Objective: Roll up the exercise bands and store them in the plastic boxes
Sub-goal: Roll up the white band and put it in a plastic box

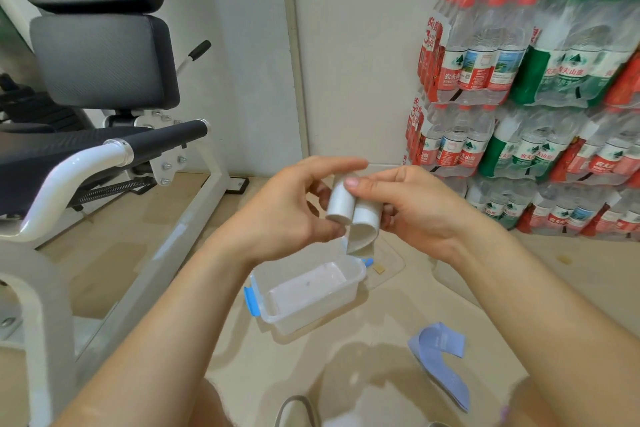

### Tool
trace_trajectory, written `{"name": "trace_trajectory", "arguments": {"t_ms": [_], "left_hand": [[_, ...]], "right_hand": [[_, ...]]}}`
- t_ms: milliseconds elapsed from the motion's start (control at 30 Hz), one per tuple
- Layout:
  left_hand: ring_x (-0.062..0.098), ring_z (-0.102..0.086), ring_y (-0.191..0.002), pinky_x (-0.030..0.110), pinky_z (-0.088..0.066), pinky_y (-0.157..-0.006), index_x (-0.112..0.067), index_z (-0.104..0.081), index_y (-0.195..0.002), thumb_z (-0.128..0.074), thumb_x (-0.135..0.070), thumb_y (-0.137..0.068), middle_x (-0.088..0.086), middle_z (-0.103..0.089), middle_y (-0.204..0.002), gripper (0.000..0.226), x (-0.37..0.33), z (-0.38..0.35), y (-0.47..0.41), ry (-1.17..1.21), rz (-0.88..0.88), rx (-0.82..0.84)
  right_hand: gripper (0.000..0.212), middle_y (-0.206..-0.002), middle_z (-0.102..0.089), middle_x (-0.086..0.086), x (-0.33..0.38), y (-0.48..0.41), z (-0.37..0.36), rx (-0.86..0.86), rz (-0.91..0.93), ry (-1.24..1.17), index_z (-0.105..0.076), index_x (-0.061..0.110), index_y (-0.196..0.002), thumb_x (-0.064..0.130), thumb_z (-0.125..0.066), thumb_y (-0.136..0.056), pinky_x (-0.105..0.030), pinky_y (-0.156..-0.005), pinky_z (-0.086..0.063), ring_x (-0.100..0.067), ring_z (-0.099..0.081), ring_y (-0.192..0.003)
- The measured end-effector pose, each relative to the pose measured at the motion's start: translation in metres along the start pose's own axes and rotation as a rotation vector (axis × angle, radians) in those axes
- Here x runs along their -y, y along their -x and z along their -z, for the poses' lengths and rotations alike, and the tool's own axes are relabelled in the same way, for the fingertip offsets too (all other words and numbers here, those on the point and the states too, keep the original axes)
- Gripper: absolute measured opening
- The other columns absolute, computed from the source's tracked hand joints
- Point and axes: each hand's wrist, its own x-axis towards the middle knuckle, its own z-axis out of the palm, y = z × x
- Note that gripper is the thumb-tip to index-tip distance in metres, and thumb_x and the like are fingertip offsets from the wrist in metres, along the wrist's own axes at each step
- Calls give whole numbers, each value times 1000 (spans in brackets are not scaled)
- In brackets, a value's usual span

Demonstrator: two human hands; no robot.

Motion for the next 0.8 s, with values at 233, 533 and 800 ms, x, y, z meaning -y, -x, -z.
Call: {"name": "trace_trajectory", "arguments": {"t_ms": [233, 533, 800], "left_hand": [[27, -63, -94, 32, -54, -77, -21, -66, -107, -79, -7, -60, 6, -68, -106, 51, 4, -11, -7, 621, -44, 14], [13, -50, -57, 26, -48, -63, -30, -66, -109, -89, -6, -53, 1, -73, -93, 65, 1, 6, 1, 138, 46, -56], [3, -48, -51, 19, -45, -57, -48, -60, -111, -86, -18, -61, -7, -55, -56, 64, -4, 1, 3, -310, 59, -37]], "right_hand": [[58, -123, -41, -50, 4, 3, -2, -12, 27, -204, -58, -16, -113, 30, -67, -79, -48, -87, -31, -34, -44, -99], [33, -98, -74, -9, 3, 4, 2, -39, 63, 264, -72, 15, -103, 41, -64, -84, -39, -85, -53, -17, -68, -86], [27, -77, -75, -2, 2, 4, -2, -112, 102, 340, -70, 21, -96, 39, -74, -76, -14, -54, -43, -2, -64, -63]]}}
